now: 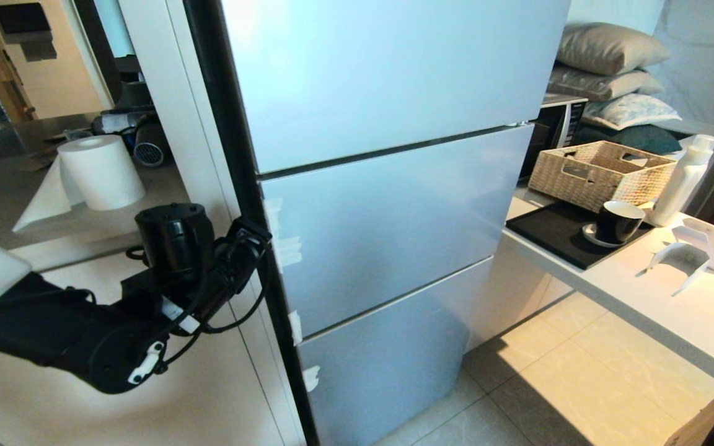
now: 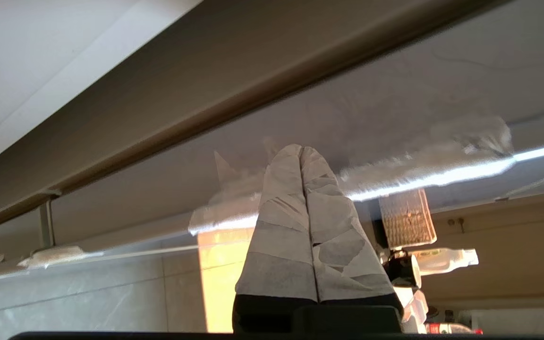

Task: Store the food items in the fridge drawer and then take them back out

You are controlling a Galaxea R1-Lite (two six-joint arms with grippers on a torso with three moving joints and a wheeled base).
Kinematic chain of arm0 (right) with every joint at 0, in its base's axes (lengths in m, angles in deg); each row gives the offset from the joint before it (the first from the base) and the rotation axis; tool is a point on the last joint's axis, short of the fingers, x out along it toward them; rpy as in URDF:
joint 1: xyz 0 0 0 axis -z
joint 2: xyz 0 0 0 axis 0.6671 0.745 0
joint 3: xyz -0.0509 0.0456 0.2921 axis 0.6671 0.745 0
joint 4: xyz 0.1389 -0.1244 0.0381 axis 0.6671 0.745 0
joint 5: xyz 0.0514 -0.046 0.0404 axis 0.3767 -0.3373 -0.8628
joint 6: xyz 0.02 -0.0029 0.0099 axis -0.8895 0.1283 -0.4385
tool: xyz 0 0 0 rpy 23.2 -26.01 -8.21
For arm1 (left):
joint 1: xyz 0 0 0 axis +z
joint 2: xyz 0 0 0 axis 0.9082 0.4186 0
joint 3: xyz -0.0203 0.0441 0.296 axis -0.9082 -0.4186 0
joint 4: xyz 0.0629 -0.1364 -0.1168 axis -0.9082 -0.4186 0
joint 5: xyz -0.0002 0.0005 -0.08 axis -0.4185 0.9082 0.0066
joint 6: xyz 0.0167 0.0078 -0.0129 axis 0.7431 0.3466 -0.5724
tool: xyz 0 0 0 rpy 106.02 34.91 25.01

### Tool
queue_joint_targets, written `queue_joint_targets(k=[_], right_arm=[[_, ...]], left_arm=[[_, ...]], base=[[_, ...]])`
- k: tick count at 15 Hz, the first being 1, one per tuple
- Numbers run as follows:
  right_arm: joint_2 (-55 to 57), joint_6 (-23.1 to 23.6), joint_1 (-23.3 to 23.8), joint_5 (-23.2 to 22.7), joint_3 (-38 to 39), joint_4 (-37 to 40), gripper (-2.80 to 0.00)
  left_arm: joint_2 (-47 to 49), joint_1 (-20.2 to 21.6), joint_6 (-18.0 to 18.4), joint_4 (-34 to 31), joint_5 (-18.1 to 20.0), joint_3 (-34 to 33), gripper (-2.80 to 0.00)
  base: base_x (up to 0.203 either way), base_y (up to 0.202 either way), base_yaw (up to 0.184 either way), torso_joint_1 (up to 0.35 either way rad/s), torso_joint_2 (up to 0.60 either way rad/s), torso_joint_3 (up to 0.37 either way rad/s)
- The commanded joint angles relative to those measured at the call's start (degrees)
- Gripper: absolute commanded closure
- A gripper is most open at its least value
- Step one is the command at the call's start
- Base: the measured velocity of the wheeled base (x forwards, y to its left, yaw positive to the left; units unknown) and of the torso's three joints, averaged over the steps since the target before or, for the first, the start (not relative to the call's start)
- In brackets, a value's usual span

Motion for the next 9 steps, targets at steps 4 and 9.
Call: queue_joint_targets(k=[4, 9], right_arm=[[0.1, 0.0, 0.0, 0.0, 0.0, 0.0, 0.0], [0.1, 0.1, 0.0, 0.0, 0.0, 0.0, 0.0]], left_arm=[[1.8, -0.4, -0.3, 1.0, 0.1, 0.3, 0.0], [2.4, -1.1, -0.2, 1.0, 0.5, 1.5, 0.0]], base=[[0.0, 0.0, 0.0, 0.0, 0.0, 0.0], [0.0, 0.0, 0.0, 0.0, 0.0, 0.0]])
